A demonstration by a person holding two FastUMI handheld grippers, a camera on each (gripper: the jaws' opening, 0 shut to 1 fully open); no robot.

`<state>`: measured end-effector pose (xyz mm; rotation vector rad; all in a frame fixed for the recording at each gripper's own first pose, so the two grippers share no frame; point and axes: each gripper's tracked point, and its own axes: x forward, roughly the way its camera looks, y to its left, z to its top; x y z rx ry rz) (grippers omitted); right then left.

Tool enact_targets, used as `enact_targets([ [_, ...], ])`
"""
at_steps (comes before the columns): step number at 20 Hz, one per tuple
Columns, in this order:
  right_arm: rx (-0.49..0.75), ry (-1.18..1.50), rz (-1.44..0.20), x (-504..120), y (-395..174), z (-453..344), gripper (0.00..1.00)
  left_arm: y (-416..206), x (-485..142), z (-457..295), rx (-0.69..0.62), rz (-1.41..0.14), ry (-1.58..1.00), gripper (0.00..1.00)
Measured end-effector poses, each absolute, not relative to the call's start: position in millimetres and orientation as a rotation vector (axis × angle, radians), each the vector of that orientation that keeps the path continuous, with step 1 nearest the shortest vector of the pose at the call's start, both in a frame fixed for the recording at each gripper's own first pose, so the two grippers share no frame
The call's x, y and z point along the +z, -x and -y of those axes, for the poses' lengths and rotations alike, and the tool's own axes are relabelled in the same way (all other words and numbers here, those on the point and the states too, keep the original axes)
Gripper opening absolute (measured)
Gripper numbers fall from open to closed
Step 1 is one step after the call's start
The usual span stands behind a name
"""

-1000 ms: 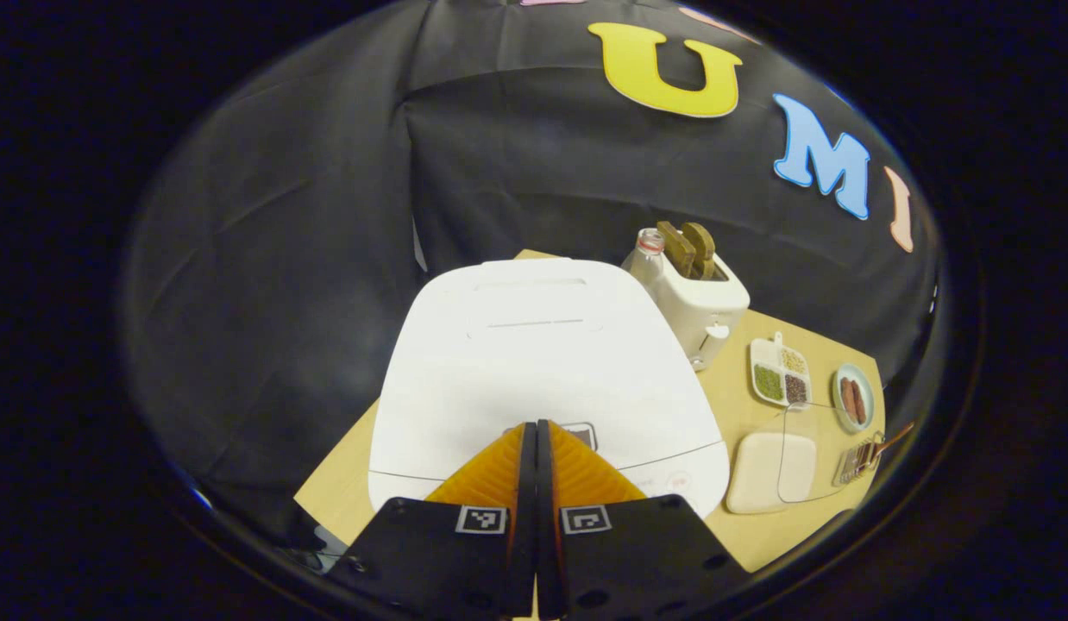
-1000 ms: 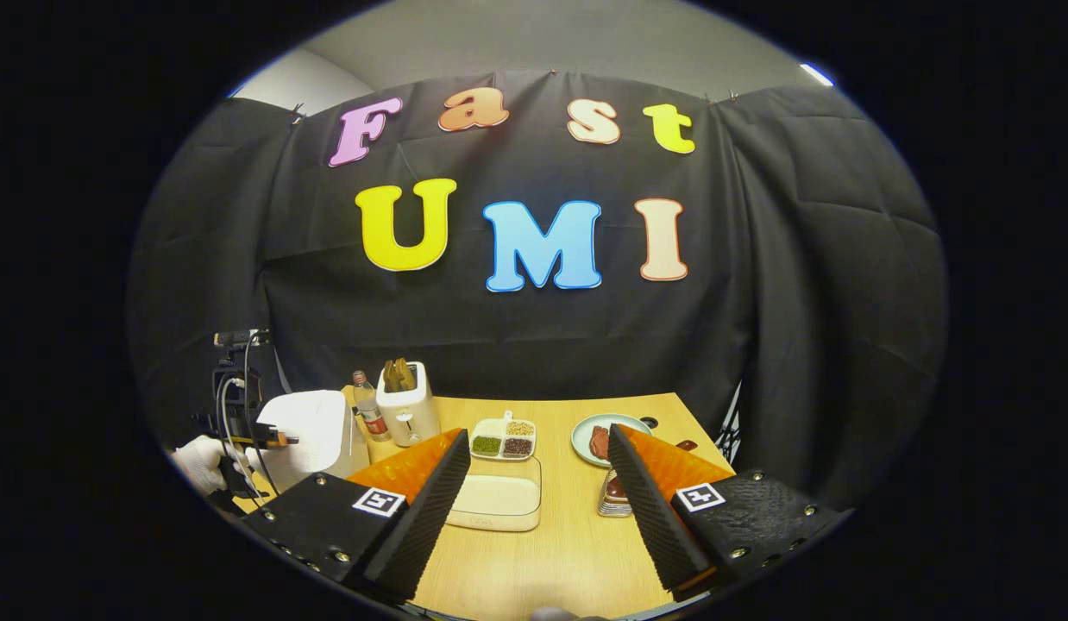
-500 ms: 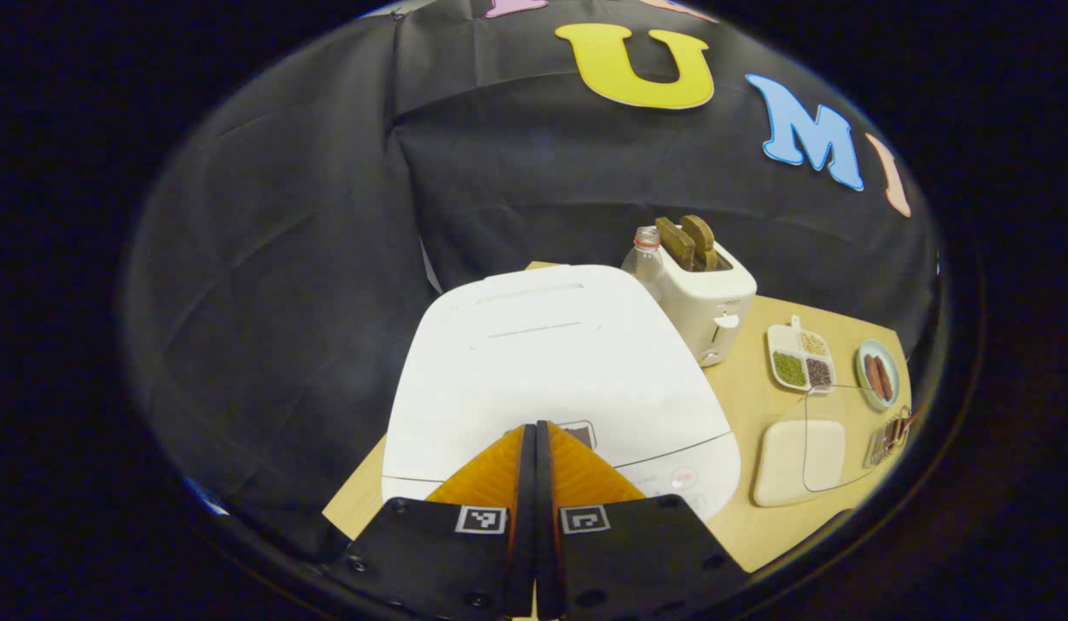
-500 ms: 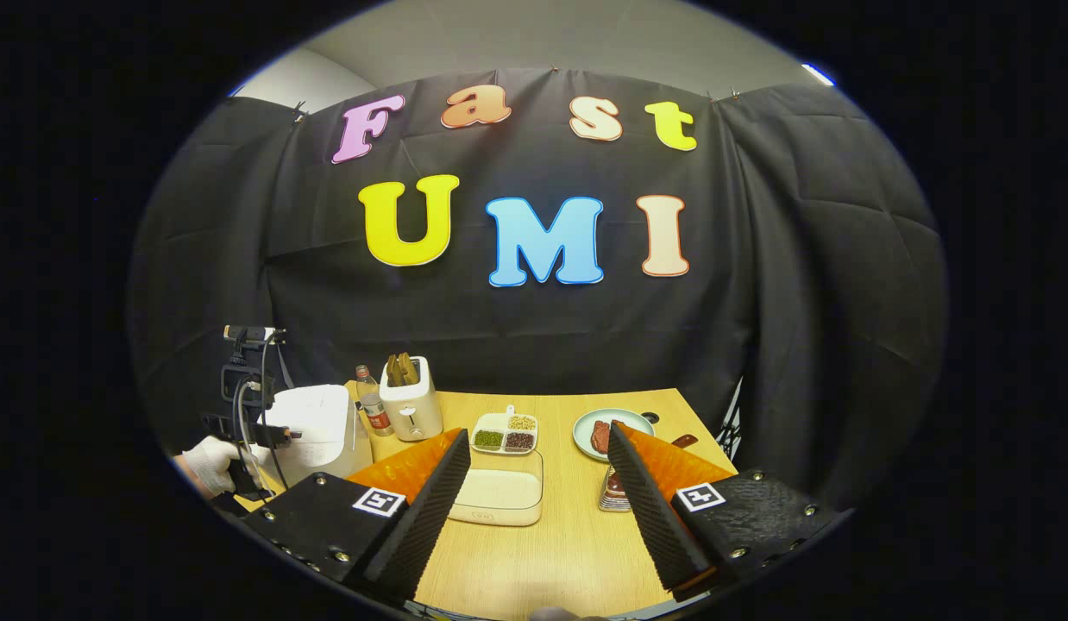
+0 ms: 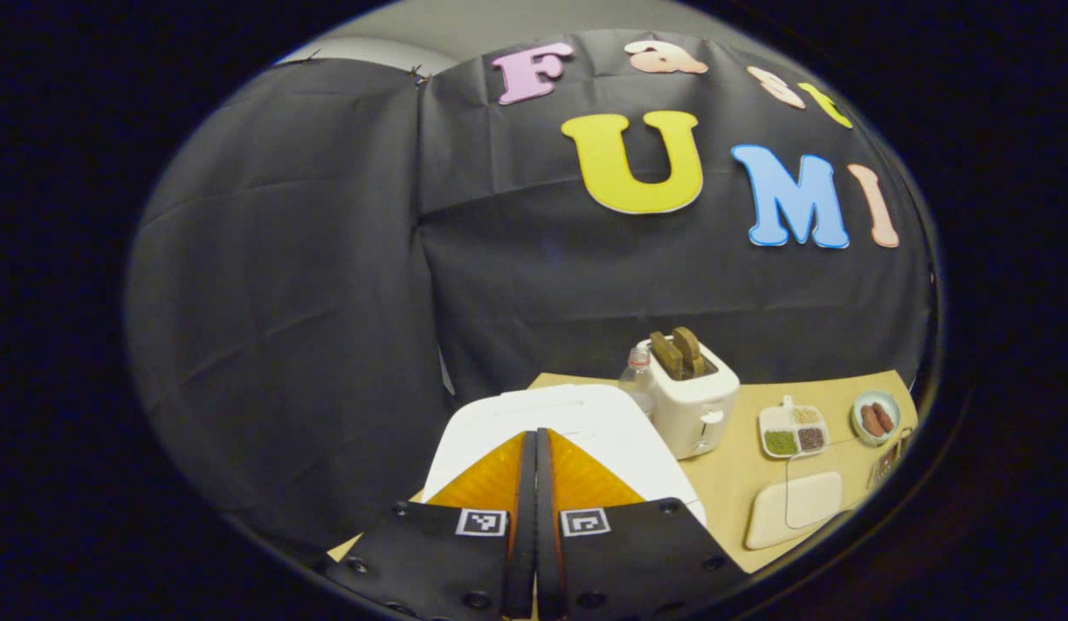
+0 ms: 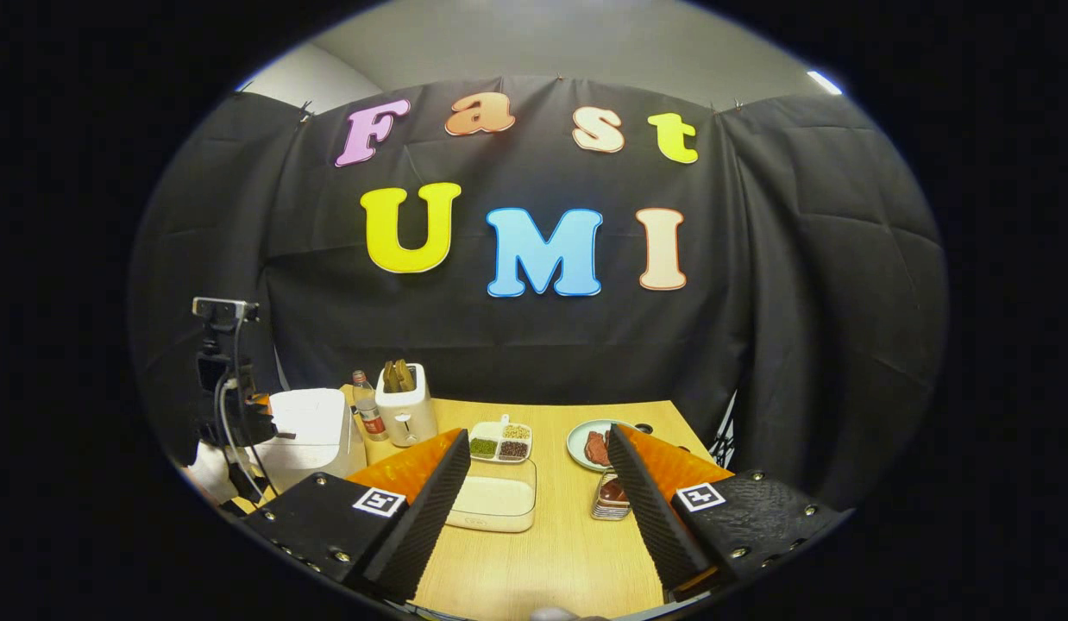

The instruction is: Close the left gripper, press the button to open the rice cooker; take a wooden spoon from the chopstick holder with the right hand, scoop a spoonful of rice and pour it into the rice cooker, then put the wooden spoon back into the chopstick holder.

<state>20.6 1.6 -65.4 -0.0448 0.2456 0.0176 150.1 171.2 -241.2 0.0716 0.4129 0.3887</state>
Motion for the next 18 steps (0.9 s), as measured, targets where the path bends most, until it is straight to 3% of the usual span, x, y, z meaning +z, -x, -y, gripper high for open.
enact_targets([
  [1,0.025,0.037,-0.248,-65.1,-20.6,-3.4,0.94,-147.1,-250.9,-165.1,0.369,-0.445,-0.051,0.09],
  [2,0.025,0.031,-0.247,-63.4,-20.3,-4.6,0.98,-145.1,-261.4,-164.8,0.379,-0.478,-0.035,0.09],
  [6,0.023,0.053,-0.246,-62.5,-21.6,-2.6,0.98,-148.3,-313.5,-168.4,0.385,-0.638,0.037,0.09],
  [16,0.045,0.038,-0.279,-69.8,-26.6,-9.8,0.99,-145.4,-339.1,-171.8,0.373,-0.767,0.090,0.10],
  [17,0.046,0.036,-0.283,-72.2,-26.7,-10.3,0.94,-139.9,-337.9,-170.0,0.378,-0.799,0.114,0.09],
  [18,0.050,0.037,-0.284,-72.9,-27.4,-11.2,0.98,-145.4,-335.7,-171.5,0.381,-0.773,0.119,0.10],
])
